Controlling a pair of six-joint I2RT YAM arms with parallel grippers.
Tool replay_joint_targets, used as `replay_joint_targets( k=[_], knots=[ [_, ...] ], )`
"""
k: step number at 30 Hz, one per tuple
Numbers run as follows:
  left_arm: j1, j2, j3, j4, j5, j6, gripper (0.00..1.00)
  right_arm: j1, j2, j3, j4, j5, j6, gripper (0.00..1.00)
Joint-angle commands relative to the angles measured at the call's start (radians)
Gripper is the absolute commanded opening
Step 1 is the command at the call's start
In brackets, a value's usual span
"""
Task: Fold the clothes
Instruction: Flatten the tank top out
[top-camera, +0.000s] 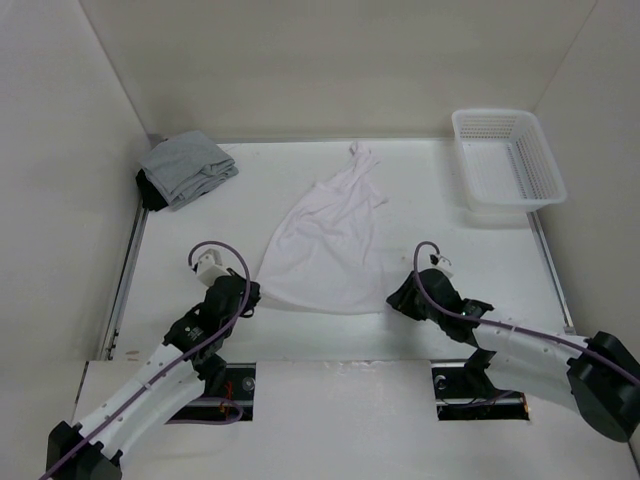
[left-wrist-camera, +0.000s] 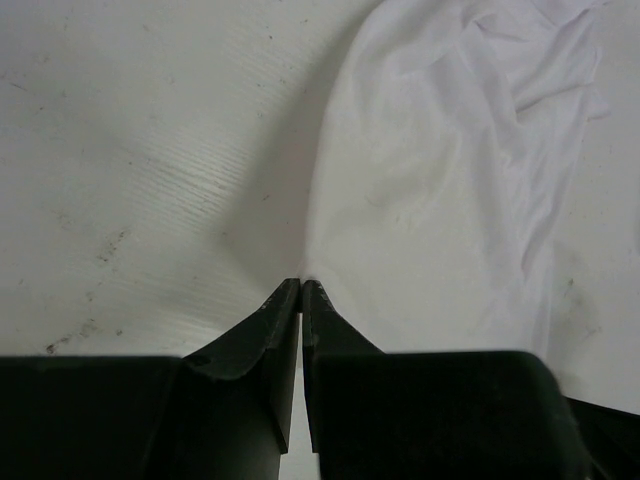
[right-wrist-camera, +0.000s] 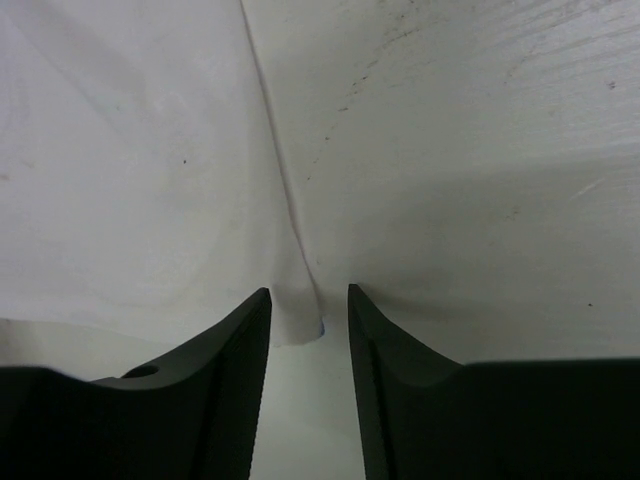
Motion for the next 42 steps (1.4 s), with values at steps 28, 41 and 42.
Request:
replay_joint_targets(
  k=[28,41,42],
  knots=[
    [-0.012,0.09,0.196,0.247,0.01,0.145,0.03,0.032,-0.309,0.174,-0.122,0.129,-0.139,0.0],
    [-0.142,0.136,0.862,0.439,-0.065,0.387,0.02,0.262,-0.301,1.152,-0.42,0.515,-0.667,0.0],
    [-0.155,0.15,0.897,0.444,-0.066,0.402,0.02,0.283,-0.273,1.209,-0.416,0.531,-0.693,0.0]
  ],
)
